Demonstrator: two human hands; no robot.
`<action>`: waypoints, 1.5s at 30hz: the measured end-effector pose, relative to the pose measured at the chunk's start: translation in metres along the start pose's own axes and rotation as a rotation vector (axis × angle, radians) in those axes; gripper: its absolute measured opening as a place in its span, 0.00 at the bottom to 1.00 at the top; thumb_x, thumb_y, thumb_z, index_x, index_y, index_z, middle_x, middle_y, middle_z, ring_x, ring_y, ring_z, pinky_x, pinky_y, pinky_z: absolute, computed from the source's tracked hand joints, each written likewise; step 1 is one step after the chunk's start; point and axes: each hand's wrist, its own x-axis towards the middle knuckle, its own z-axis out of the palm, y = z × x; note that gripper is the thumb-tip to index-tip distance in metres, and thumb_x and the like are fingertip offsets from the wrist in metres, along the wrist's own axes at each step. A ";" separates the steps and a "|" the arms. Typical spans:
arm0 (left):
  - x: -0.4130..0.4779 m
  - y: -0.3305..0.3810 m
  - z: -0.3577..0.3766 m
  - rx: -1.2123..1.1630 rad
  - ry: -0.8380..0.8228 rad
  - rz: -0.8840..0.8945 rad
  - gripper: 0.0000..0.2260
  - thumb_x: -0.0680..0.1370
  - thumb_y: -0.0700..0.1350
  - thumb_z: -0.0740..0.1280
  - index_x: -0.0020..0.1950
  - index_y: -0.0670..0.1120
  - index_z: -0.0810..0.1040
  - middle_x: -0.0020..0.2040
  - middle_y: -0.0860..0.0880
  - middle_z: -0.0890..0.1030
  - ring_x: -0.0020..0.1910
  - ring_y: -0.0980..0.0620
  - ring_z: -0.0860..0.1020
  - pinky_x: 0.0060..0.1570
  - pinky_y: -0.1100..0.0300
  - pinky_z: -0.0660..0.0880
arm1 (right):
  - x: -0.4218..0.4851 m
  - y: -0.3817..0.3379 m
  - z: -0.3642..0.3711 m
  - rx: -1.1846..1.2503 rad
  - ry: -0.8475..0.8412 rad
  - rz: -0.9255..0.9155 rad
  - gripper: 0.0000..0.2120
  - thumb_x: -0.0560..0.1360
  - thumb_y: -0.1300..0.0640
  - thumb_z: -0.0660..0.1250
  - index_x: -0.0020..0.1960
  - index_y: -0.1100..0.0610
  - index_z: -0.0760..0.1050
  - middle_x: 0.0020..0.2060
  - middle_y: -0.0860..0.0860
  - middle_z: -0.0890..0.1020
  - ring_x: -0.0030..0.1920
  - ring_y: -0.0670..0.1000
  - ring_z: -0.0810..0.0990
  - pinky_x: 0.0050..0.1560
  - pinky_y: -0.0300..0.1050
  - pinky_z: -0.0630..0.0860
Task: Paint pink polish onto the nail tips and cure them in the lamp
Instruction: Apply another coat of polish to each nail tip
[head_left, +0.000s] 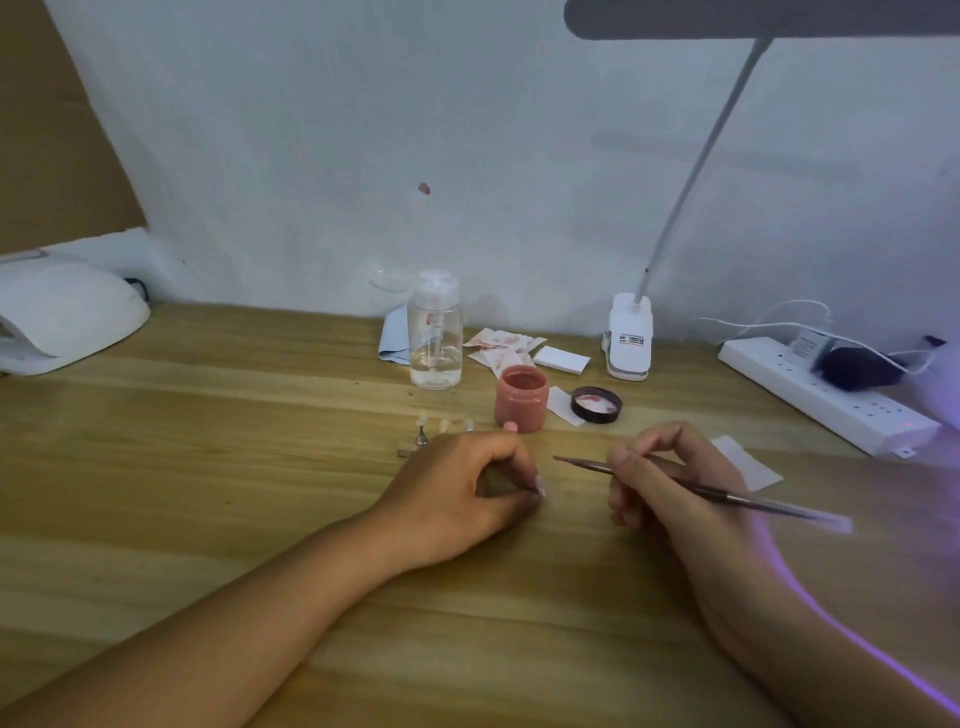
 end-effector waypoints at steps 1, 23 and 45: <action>0.000 0.001 -0.001 -0.006 0.001 -0.007 0.10 0.74 0.45 0.75 0.40 0.59 0.78 0.32 0.72 0.77 0.36 0.71 0.77 0.41 0.70 0.70 | 0.000 0.000 0.001 -0.006 -0.019 0.000 0.09 0.75 0.65 0.68 0.44 0.67 0.68 0.28 0.56 0.78 0.29 0.48 0.73 0.30 0.34 0.71; -0.001 0.003 -0.004 -0.030 -0.030 -0.048 0.08 0.74 0.44 0.75 0.42 0.56 0.80 0.25 0.71 0.73 0.32 0.67 0.78 0.59 0.61 0.74 | -0.001 0.002 0.005 -0.158 -0.051 -0.021 0.09 0.74 0.65 0.66 0.39 0.67 0.67 0.25 0.53 0.77 0.29 0.50 0.71 0.34 0.46 0.68; -0.002 -0.002 -0.004 -0.087 -0.042 -0.070 0.10 0.74 0.41 0.75 0.39 0.55 0.79 0.24 0.69 0.74 0.20 0.67 0.68 0.57 0.47 0.76 | -0.002 0.002 0.005 -0.097 -0.097 -0.014 0.10 0.77 0.65 0.66 0.40 0.68 0.67 0.25 0.54 0.79 0.26 0.45 0.73 0.29 0.34 0.70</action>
